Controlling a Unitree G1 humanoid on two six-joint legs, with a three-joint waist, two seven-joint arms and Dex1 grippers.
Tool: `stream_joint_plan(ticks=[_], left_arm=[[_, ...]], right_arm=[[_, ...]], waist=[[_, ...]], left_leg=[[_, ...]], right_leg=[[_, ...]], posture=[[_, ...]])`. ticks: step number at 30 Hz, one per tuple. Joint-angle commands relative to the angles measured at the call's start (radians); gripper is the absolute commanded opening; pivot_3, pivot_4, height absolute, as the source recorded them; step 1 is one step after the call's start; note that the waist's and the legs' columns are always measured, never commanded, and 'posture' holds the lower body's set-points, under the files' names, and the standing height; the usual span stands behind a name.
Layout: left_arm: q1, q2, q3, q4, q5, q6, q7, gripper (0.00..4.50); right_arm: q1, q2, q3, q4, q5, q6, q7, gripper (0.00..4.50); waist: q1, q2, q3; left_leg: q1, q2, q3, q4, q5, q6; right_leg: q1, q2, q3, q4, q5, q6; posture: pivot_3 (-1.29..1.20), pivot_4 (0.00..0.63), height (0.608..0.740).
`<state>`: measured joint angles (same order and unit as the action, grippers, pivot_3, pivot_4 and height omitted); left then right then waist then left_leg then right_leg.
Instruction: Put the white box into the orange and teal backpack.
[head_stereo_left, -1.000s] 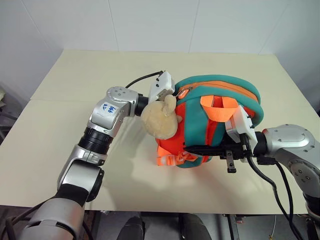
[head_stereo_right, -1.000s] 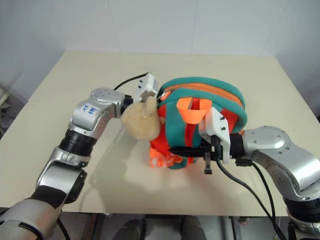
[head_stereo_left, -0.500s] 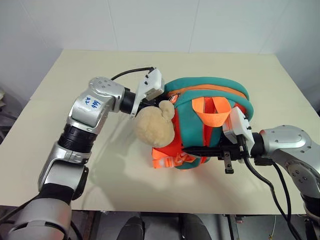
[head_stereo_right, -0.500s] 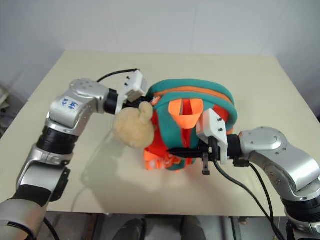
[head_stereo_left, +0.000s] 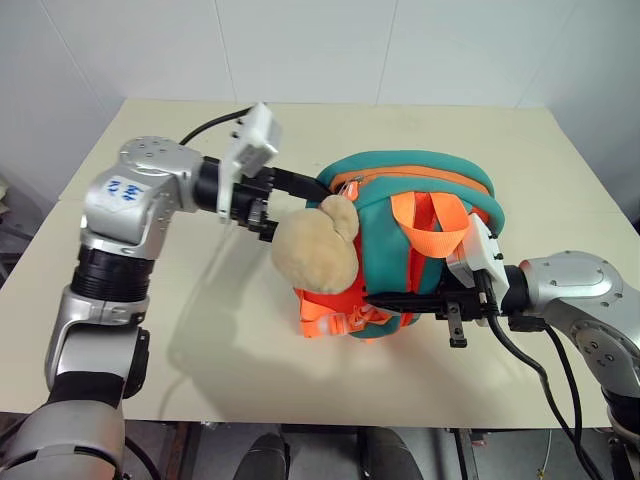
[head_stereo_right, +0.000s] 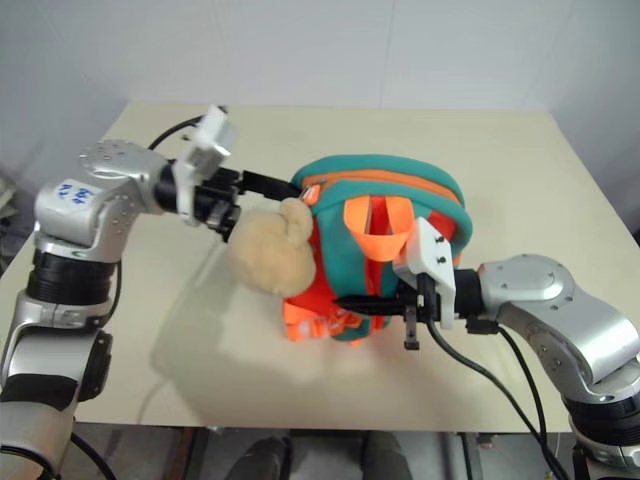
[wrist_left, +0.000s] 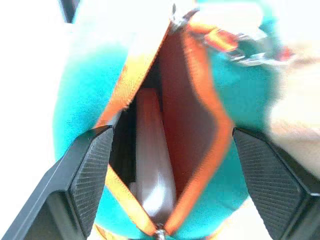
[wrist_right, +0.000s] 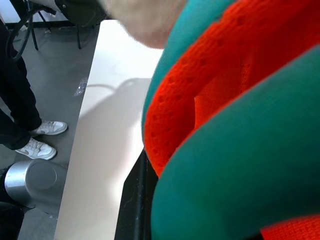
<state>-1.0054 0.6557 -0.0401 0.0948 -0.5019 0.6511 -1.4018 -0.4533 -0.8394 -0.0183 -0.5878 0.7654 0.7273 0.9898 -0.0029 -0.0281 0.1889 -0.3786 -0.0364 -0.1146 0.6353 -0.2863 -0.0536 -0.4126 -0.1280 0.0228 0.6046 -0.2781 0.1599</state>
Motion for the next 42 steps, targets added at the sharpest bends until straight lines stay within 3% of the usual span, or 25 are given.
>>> stream_joint_plan(ticks=[1, 8, 13, 18, 20, 29, 35, 38, 42], left_arm=[[-0.005, 0.035, 0.033, -0.007, -0.027, -0.041, -0.043, 4.09], [0.046, 0.132, 0.057, -0.125, -0.073, 0.051, -0.036, 4.09], [0.072, 0.144, 0.120, -0.256, -0.166, 0.164, 0.055, 4.09], [0.136, 0.237, 0.130, -0.389, -0.211, 0.267, 0.112, 4.25], [0.148, 0.242, 0.169, -0.428, -0.253, 0.308, 0.163, 4.50], [0.185, 0.219, 0.272, -0.567, -0.439, 0.473, 0.398, 4.50], [0.227, 0.200, 0.238, -0.639, -0.500, 0.522, 0.529, 4.50], [0.192, 0.145, 0.206, -0.641, -0.525, 0.558, 0.633, 4.50], [0.185, 0.153, 0.176, -0.648, -0.525, 0.560, 0.656, 4.50]], right_arm=[[-0.008, -0.008, -0.025, -0.028, 0.006, -0.013, -0.009, 0.55], [-0.008, -0.007, -0.024, -0.026, 0.005, -0.014, -0.013, 0.55], [-0.009, -0.004, -0.023, -0.023, 0.005, -0.015, -0.016, 0.55], [-0.013, 0.001, -0.016, -0.019, 0.003, -0.015, -0.021, 0.55], [-0.016, 0.003, -0.014, -0.014, 0.002, -0.017, -0.021, 0.55], [-0.048, 0.012, 0.012, 0.028, -0.019, -0.034, 0.003, 0.55], [-0.069, 0.025, 0.031, 0.053, -0.034, -0.046, 0.018, 0.55], [-0.075, 0.030, 0.039, 0.061, -0.043, -0.053, 0.022, 0.55], [-0.081, 0.036, 0.044, 0.067, -0.048, -0.056, 0.024, 0.55]], waist=[[0.001, 0.000, 0.000], [0.000, 0.000, 0.000], [0.000, 0.000, 0.000], [-0.005, 0.000, 0.000], [-0.002, 0.000, 0.000], [-0.001, 0.000, 0.000], [-0.002, 0.000, 0.000], [0.001, 0.000, 0.000], [0.001, 0.000, 0.000]], left_leg=[[0.000, 0.000, 0.000, 0.000, 0.000, 0.000], [0.000, 0.000, 0.000, 0.001, 0.000, 0.000], [0.000, 0.000, 0.000, 0.001, 0.000, 0.001], [0.002, 0.000, 0.001, -0.001, -0.001, 0.001], [0.002, 0.000, 0.000, 0.000, -0.001, 0.002], [0.002, 0.000, 0.001, 0.001, -0.003, 0.005], [0.003, 0.000, 0.001, 0.002, -0.003, 0.005], [0.004, 0.000, 0.002, 0.002, -0.003, 0.005], [0.004, 0.000, 0.002, 0.002, -0.003, 0.005]], right_leg=[[0.000, 0.000, 0.000, 0.000, 0.000, 0.000], [0.000, 0.000, 0.000, 0.001, 0.000, 0.000], [0.000, 0.000, 0.000, 0.001, 0.000, 0.000], [0.000, 0.000, 0.002, 0.001, 0.000, 0.000], [0.000, 0.001, 0.002, 0.002, 0.000, 0.000], [0.001, 0.000, 0.003, 0.002, 0.000, 0.000], [0.001, 0.001, 0.005, 0.001, 0.000, 0.000], [0.001, 0.001, 0.006, 0.001, 0.000, 0.000], [0.001, 0.001, 0.007, 0.001, 0.000, 0.000]], posture=[[0.00, 0.150, 0.740], [0.00, 0.150, 0.740], [0.00, 0.150, 0.740], [0.00, 0.150, 0.740], [0.00, 0.150, 0.740], [0.00, 0.150, 0.740], [0.00, 0.150, 0.740], [0.00, 0.150, 0.740], [0.00, 0.150, 0.740]])
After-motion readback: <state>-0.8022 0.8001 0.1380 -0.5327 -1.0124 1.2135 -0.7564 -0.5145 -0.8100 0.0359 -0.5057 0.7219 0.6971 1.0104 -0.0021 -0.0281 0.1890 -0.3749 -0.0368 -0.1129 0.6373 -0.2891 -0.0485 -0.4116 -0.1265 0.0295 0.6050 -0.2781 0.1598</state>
